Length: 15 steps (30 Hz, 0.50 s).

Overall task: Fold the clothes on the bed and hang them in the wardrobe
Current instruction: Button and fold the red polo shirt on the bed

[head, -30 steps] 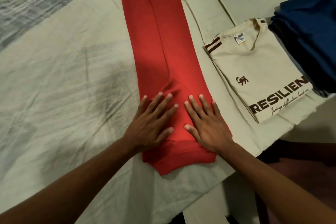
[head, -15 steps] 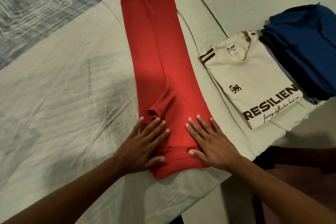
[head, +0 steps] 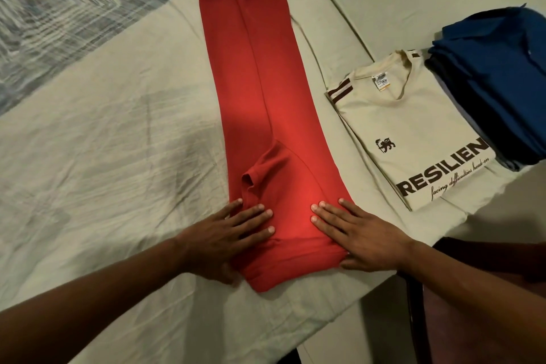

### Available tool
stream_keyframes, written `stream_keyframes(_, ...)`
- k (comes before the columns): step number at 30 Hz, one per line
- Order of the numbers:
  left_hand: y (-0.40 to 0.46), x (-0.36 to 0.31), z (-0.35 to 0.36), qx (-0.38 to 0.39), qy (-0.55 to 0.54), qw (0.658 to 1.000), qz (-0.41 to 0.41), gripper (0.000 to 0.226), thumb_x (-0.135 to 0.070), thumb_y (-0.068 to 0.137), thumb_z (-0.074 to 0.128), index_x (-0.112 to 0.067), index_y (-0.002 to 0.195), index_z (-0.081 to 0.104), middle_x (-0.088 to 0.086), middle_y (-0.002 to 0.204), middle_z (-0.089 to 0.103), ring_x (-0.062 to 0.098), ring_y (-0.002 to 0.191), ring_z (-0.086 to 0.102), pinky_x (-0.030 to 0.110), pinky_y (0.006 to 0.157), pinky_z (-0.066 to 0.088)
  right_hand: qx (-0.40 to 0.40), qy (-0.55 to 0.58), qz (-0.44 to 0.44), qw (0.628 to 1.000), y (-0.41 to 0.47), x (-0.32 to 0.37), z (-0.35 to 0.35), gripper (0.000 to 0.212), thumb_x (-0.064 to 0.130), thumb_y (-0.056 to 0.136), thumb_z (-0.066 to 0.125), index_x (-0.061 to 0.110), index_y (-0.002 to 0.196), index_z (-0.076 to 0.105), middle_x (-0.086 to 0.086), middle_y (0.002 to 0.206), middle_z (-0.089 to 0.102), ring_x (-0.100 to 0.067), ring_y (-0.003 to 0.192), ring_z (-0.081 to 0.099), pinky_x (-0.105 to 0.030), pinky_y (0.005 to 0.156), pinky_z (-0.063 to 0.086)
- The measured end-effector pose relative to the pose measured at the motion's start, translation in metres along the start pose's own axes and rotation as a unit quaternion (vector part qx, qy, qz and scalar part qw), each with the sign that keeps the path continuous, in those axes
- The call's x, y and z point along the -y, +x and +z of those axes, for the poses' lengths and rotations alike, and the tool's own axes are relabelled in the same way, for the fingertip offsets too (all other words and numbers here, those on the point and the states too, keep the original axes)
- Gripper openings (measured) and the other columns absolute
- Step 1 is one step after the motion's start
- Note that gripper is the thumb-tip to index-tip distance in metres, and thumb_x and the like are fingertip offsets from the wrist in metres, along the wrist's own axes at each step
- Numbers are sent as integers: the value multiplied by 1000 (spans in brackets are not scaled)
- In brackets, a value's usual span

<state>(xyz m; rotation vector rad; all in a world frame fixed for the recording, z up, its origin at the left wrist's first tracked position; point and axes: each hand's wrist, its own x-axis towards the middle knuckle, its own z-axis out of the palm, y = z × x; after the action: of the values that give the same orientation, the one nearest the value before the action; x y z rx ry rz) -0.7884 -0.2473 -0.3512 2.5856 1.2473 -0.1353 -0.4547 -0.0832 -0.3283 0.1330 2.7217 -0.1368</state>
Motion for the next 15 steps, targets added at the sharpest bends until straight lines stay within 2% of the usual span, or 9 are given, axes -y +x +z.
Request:
stream_keyframes(3,3,-3,7,-10,26,1000,-10,109,-74,74,63,-18,159,22,15,164,20,33,151,22,54,117,24,-46,-20,5,999,5,3,3,70,35,92,46,7,154,30,-18,159,30,-31,147,32,-49,116,29)
stream_keyframes(6,6,-9,11,-83,18,996,-18,70,-52,95,51,-17,154,37,14,159,34,32,145,36,54,110,41,-93,-25,9,995,10,3,1,56,11,92,36,8,146,46,-17,151,45,-30,137,47,-47,108,45)
stream_keyframes(8,10,-9,9,-107,13,994,-22,52,-34,100,44,-17,149,46,12,155,42,30,141,44,52,107,44,-118,-27,4,993,15,4,-4,50,10,90,39,10,136,60,-15,143,55,-28,128,58,-44,101,50)
stream_keyframes(10,17,-9,3,-122,-19,992,-34,46,-23,95,43,-18,138,58,8,146,54,27,132,55,47,102,50,-130,9,23,991,20,6,-11,41,13,84,59,13,124,68,-10,131,65,-25,116,66,-39,94,54)
stream_keyframes(11,21,-11,-2,-128,-47,989,-49,46,-21,90,44,-18,132,64,5,140,60,24,126,60,44,98,53,-120,42,51,991,23,7,-17,43,15,76,72,15,120,69,-6,125,69,-23,111,68,-37,90,56)
stream_keyframes(12,26,-12,-7,-130,-81,986,-68,48,-19,84,45,-20,127,67,2,135,64,21,122,63,42,98,53,-97,81,81,989,27,7,-23,49,16,70,76,17,119,68,-3,121,71,-22,106,69,-35,87,58)
stream_keyframes(13,28,-14,-11,-132,-112,981,-87,51,-19,78,44,-21,124,67,-2,130,67,18,120,64,40,101,48,-68,122,108,984,29,6,-30,52,17,69,71,20,120,66,0,118,70,-22,105,68,-35,85,58)
stream_keyframes(15,28,-13,-16,-141,-153,971,-117,58,-19,68,42,-21,121,66,-7,121,71,12,117,63,41,106,33,-19,199,143,969,31,2,-51,54,19,72,51,24,125,58,3,120,66,-22,106,63,-38,82,55)
